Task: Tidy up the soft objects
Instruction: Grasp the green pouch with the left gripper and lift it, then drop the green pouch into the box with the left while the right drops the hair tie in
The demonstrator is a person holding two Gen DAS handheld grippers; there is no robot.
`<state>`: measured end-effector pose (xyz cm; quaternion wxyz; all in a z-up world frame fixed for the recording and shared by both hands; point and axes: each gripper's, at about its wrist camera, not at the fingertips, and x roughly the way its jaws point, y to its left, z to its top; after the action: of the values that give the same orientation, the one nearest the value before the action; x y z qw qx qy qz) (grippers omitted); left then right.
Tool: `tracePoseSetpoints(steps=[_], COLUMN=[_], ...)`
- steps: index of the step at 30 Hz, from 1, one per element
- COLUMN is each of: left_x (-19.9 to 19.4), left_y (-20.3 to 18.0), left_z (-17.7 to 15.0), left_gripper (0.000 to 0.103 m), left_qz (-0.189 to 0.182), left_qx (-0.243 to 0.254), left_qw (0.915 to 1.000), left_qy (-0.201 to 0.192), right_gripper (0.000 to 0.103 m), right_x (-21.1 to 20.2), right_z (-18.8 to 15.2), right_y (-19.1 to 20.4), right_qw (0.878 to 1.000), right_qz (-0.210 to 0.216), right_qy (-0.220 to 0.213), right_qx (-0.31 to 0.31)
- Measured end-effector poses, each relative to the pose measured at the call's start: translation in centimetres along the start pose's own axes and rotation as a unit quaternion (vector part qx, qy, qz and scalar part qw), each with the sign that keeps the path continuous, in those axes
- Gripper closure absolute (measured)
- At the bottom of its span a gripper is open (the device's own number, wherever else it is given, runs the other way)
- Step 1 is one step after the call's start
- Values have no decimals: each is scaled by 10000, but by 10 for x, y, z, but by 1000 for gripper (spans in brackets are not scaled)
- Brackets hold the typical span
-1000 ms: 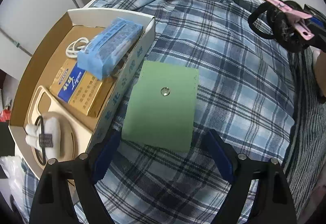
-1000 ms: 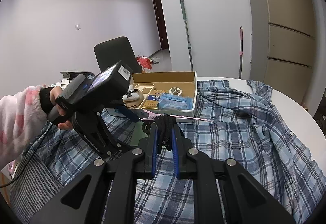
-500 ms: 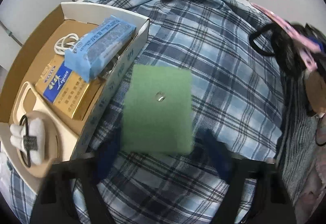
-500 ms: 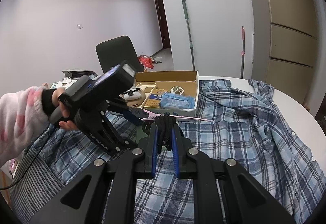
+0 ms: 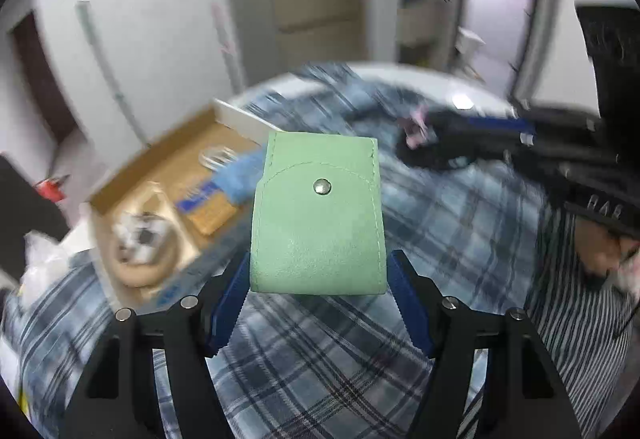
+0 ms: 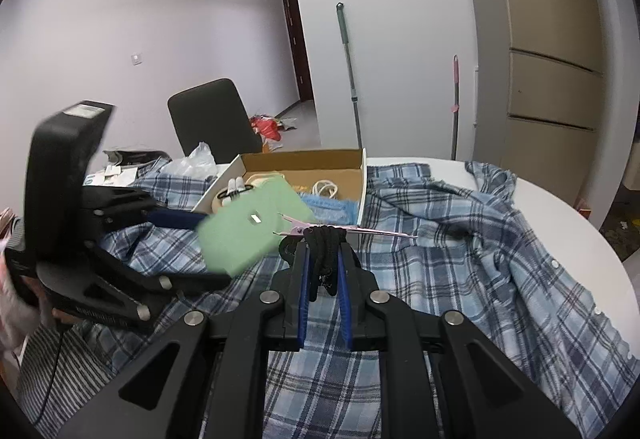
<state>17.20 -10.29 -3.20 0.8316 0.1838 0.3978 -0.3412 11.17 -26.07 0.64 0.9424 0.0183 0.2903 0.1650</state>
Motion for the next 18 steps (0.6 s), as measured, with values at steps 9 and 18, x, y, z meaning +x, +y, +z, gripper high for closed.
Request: tracePoseSetpoints(steps=[9,18], left_x=[-81,-110], left_y=[30,92], left_z=[12,32], left_gripper=[32,32], left_qz=[952,1729], left_qx=[-1314,-2608], left_qw=[9784,9256], left_qy=[-1279,-2131], right_gripper=[91,91], right_x=[1,90], right_z=[64,136], right_y=[28,39], right_qw=[9992,9983], right_qz=[-152,-487], right_qy=[-260,294], right_qx=[-262,113])
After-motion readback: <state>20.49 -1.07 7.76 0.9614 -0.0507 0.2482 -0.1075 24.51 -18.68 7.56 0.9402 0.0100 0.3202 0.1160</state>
